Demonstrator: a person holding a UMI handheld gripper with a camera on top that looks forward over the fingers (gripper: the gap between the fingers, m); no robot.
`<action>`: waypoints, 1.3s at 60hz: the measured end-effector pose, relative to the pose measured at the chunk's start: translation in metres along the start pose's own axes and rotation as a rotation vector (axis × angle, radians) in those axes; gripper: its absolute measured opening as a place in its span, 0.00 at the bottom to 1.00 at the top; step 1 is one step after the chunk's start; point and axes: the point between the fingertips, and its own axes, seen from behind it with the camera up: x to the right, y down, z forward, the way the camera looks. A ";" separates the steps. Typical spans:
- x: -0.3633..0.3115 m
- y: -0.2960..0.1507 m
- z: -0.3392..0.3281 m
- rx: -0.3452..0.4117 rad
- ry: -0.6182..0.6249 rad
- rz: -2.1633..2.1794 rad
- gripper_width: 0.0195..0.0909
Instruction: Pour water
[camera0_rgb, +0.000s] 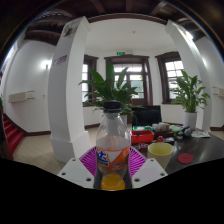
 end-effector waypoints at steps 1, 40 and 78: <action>0.000 -0.001 -0.001 0.003 0.002 0.004 0.25; 0.023 -0.024 0.033 -0.009 -0.076 1.006 0.25; 0.046 -0.059 0.038 0.194 -0.116 2.064 0.25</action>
